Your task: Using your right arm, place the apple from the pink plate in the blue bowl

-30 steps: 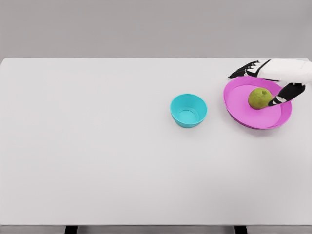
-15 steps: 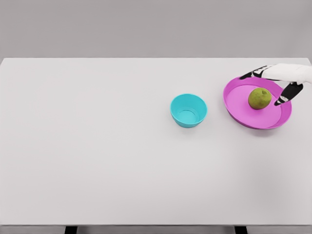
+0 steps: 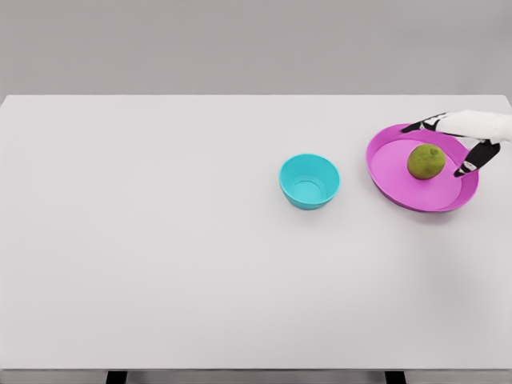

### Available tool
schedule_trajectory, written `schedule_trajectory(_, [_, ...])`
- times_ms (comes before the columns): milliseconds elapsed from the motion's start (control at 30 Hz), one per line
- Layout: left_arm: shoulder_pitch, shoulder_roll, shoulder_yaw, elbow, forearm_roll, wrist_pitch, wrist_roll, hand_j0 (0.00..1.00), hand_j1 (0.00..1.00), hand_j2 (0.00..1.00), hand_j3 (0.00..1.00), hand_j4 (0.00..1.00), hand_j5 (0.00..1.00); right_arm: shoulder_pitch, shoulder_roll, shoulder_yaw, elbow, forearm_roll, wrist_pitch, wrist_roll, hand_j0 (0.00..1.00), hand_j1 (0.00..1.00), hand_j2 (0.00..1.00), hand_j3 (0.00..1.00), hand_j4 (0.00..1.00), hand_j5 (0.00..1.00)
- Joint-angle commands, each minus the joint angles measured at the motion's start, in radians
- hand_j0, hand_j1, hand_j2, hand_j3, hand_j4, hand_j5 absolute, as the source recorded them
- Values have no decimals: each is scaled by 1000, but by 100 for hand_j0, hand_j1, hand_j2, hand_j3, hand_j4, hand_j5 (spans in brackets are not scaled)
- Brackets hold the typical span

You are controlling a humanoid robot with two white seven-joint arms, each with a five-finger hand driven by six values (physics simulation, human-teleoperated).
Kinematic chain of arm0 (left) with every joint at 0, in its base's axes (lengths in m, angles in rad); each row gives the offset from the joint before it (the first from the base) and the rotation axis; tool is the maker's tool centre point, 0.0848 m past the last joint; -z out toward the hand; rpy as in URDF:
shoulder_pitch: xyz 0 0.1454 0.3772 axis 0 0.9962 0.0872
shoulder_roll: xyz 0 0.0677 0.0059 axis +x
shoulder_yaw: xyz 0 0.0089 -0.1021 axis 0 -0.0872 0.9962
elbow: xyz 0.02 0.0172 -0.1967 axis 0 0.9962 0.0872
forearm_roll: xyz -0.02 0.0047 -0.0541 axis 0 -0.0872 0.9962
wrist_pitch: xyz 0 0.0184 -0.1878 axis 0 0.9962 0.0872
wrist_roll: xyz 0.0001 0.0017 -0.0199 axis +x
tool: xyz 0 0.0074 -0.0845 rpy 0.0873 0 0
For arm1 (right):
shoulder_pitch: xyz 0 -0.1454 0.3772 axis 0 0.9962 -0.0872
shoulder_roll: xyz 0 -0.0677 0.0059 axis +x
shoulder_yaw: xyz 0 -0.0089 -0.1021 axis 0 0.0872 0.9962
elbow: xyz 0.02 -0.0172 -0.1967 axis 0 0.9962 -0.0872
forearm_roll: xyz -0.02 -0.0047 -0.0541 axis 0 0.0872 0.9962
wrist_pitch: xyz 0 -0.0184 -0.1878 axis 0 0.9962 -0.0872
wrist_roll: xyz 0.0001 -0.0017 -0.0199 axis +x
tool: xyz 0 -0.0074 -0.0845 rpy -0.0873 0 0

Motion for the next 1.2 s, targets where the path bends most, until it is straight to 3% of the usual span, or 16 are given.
schedule_trajectory(0, [0, 0, 0, 0, 0, 0, 0, 100, 100, 100, 100, 100, 100, 0, 21, -2, 69, -6, -3, -4, 100, 100, 100, 100, 100, 100])
schedule_trajectory(300, [0, 0, 0, 0, 0, 0, 0, 100, 100, 100, 100, 100, 100, 15, 70, -1, 84, 0, -3, -2, 100, 100, 100, 100, 100, 100])
schedule_trajectory(733, [0, 0, 0, 0, 0, 0, 0, 100, 100, 100, 100, 100, 100, 32, 90, 1, 116, 5, -3, -2, 100, 100, 100, 100, 100, 100])
schedule_trajectory(767, [0, 0, 0, 2, 0, 0, 0, 100, 100, 100, 100, 100, 100, 37, 90, 1, 118, 6, -3, -2, 99, 99, 99, 99, 99, 99])
schedule_trajectory(867, [0, 0, 0, 0, 0, 0, 0, 100, 100, 100, 100, 100, 100, 38, 87, 1, 127, 8, -3, -2, 74, 74, 74, 74, 74, 74])
schedule_trajectory(1067, [0, 0, 0, 0, 0, 0, 0, 100, 100, 100, 100, 100, 100, 41, 95, 4, 158, 17, -3, -2, 57, 57, 57, 57, 57, 57])
schedule_trajectory(1167, [0, 0, 0, 0, 0, 0, 0, 100, 100, 100, 100, 100, 100, 49, 107, 4, 158, 25, -3, -4, 55, 55, 55, 55, 55, 55])
